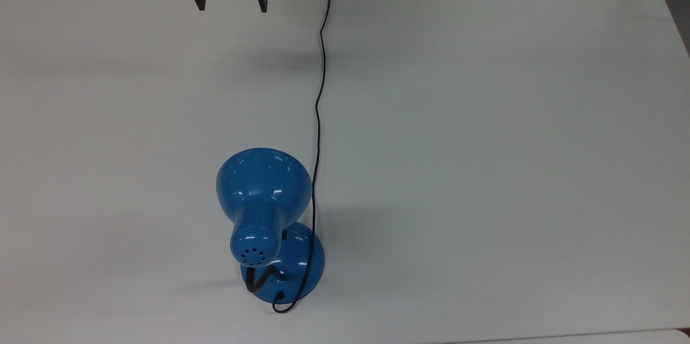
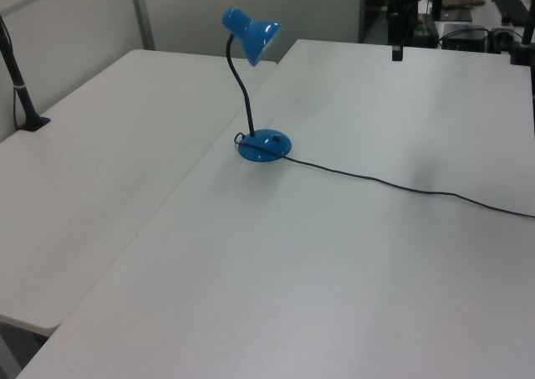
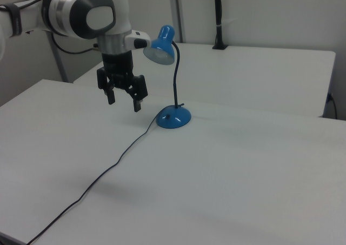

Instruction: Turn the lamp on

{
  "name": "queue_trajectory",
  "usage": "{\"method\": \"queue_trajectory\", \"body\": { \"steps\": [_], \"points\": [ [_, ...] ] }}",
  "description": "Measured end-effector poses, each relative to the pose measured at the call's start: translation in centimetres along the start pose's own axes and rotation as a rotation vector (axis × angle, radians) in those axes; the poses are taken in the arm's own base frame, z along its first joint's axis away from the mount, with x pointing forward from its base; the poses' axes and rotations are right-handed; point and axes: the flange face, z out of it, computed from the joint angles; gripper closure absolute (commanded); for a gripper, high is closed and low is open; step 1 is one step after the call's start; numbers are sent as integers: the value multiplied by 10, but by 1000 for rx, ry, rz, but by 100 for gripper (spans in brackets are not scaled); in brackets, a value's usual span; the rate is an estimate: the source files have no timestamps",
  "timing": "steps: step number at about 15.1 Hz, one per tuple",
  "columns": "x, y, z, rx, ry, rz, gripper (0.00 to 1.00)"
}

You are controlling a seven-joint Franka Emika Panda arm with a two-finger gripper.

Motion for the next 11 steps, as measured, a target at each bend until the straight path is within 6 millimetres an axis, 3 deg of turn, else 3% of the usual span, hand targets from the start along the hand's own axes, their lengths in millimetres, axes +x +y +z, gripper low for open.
{"method": "queue_trajectory", "body": {
  "steps": [9, 10, 11],
  "points": [
    [0, 0, 0, 0, 0, 2, 0],
    [0, 0, 0, 0, 0, 2, 6],
    [0, 0, 0, 0, -1, 2, 21]
  ]
}}
